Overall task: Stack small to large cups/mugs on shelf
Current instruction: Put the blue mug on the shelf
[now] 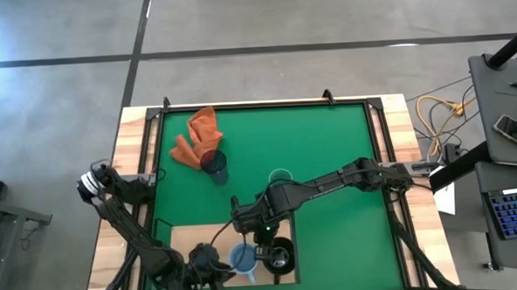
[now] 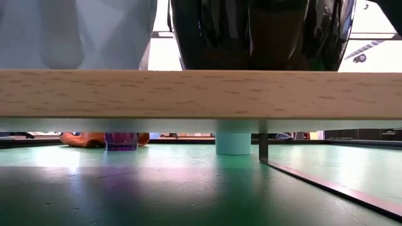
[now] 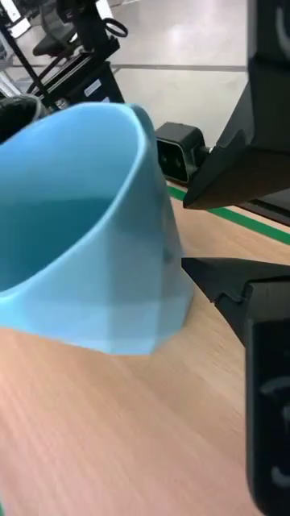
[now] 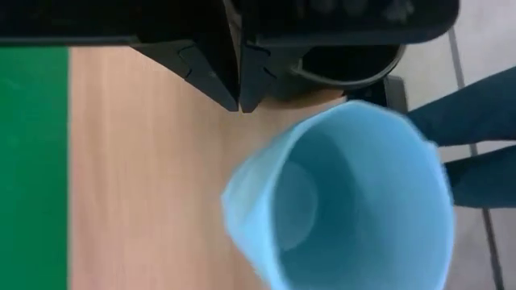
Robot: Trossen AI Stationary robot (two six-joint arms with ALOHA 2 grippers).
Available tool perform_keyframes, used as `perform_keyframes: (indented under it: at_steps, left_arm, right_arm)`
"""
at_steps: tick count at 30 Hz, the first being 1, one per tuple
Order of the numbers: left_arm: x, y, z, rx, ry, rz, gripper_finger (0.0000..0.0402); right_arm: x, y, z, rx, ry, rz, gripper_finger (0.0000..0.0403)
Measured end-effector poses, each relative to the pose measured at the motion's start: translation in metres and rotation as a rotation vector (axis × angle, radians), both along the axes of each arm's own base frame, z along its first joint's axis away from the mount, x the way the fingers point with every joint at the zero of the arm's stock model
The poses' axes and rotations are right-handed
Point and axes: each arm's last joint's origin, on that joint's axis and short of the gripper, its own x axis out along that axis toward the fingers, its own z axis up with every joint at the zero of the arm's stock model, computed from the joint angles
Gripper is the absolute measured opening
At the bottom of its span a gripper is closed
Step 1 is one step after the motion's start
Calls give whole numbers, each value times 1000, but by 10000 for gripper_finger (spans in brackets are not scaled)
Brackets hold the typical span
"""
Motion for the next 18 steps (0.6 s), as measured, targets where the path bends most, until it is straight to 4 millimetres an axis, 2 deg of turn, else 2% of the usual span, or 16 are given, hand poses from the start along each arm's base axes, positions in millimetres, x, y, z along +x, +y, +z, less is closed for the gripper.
perform_keyframes:
  at_steps: [9,18]
  left_arm:
    - [-4,5,-1,11,27,49,92]
    - [-4,6,-2,15,20,63,92]
  right_arm:
    - [6,-20,0,-25,-16,-25,9]
    - [7,-22,0,-5,-23,-16,9]
